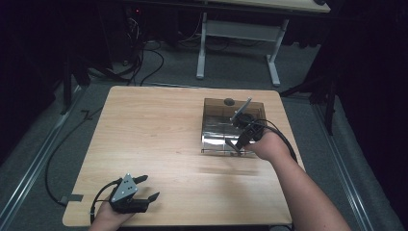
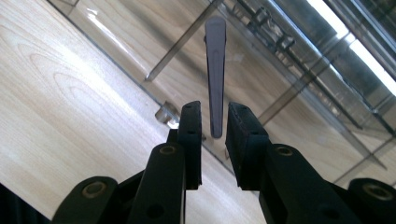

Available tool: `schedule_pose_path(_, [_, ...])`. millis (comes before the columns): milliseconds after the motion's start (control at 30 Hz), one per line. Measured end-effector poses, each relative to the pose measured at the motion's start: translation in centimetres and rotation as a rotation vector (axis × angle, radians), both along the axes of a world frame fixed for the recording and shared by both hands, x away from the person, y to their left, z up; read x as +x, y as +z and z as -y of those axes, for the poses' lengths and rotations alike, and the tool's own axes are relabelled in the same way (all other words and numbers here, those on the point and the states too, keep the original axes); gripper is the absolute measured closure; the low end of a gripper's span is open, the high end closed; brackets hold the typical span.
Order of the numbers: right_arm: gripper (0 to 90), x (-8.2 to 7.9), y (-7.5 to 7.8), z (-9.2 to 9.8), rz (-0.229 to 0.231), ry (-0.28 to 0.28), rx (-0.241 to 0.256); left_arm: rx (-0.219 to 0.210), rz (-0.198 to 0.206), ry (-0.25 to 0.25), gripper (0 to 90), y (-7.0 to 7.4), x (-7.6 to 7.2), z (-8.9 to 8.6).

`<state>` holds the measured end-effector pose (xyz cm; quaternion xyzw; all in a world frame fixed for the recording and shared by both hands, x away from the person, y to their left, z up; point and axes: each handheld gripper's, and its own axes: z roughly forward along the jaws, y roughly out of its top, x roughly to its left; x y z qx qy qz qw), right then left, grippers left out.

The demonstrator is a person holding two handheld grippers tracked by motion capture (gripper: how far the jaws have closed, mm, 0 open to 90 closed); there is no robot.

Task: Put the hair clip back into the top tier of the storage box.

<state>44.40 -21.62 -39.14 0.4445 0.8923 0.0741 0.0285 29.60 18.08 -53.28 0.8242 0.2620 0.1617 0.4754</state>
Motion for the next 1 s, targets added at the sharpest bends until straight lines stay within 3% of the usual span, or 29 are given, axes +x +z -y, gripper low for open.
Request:
schedule_pose_path(400, [77.1, -2.0, 0.5, 1.4, 0.004, -0.027, 0.005, 0.001, -0.001, 0.0, 26.1, 0.0, 0.0, 0.0])
schedule_pose_path(1000, [77.1, -3.8, -0.9, 2.4, -0.015, -0.042, 0.006, 0.001, 0.0, 0.005, 26.1, 0.0, 0.0, 0.0])
